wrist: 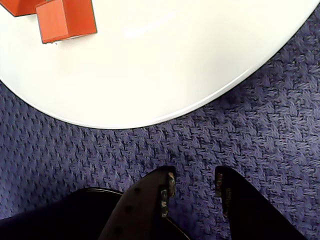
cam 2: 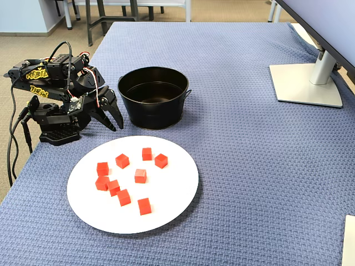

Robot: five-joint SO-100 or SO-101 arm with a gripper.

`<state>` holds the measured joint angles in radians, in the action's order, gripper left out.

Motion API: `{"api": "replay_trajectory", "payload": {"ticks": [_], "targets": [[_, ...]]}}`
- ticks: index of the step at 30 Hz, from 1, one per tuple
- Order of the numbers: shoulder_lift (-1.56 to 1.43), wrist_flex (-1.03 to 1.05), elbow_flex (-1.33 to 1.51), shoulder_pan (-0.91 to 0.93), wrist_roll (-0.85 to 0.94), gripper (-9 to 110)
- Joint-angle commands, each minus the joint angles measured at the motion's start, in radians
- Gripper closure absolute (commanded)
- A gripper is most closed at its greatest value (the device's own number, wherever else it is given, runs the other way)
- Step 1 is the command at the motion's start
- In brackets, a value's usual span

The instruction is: Pick up the red cubes from the white plate and place them in the black recipient

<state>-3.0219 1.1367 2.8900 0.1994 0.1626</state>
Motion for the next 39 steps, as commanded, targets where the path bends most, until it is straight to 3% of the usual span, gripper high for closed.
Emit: {"api": "replay_trajectory", "payload": {"ticks": [1, 14, 25, 29, 33, 39], "targets": [[0.008, -0.094, 0.015, -0.020, -0.046, 102], [0.009, -0.094, 0.000, -0.015, -0.040, 102], [0.092, 0.112, -0.341, 0.017, -0.049, 101], [0.213, 0.183, -0.492, 0.078, 0.130, 94], [0.382, 0.249, -0.620, 0.138, 0.494, 85], [0.618, 0.164, -0.733, 0.310, 0.801, 79]]}}
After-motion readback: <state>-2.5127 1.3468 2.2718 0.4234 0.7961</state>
